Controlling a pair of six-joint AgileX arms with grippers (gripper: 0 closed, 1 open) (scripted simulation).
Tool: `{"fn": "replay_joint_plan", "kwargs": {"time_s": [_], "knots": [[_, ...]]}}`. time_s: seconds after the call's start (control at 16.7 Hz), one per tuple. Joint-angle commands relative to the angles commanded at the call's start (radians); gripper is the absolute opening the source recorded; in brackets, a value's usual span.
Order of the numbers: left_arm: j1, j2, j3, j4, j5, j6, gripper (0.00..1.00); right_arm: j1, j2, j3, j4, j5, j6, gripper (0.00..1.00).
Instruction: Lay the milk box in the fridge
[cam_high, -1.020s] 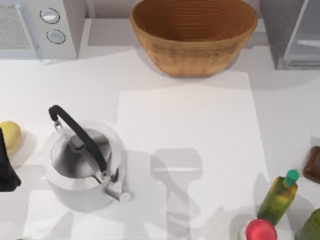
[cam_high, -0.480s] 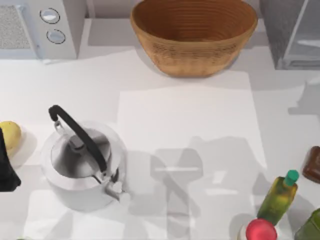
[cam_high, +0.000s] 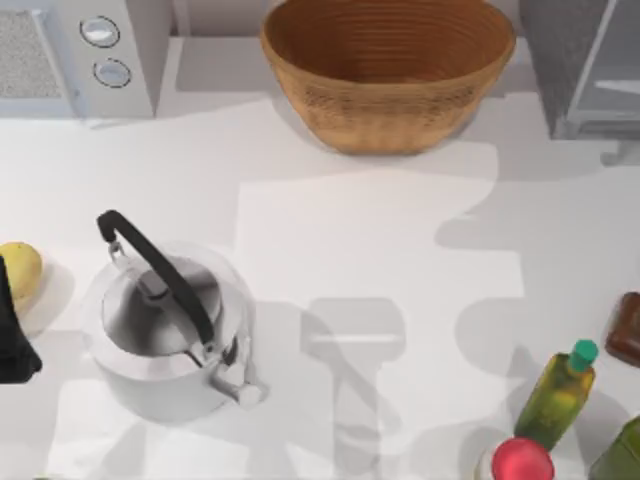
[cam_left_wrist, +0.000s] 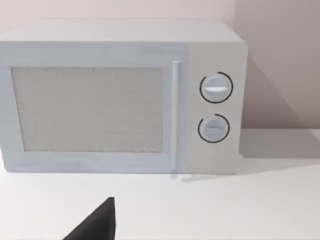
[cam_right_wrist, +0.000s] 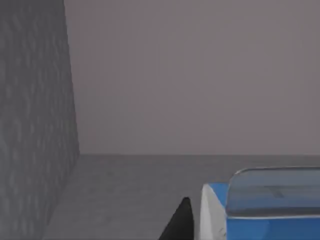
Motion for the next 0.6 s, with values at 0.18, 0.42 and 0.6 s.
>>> {"fn": "replay_joint_plan", "kwargs": {"time_s": [0.18, 0.42, 0.6], "knots": [[0.0, 0.0, 0.0, 0.0, 0.0, 0.0, 1.0, -0.024, 0.185, 0.083, 0.103, -0.021, 0.001, 0.0], [0.0, 0.0, 0.0, 0.0, 0.0, 0.0, 1.0, -0.038, 0.298, 0.134, 0.164, -0.035, 0.001, 0.0], [0.0, 0.0, 0.0, 0.0, 0.0, 0.0, 1.0, -0.039, 0.301, 0.135, 0.165, -0.035, 0.001, 0.0]]}}
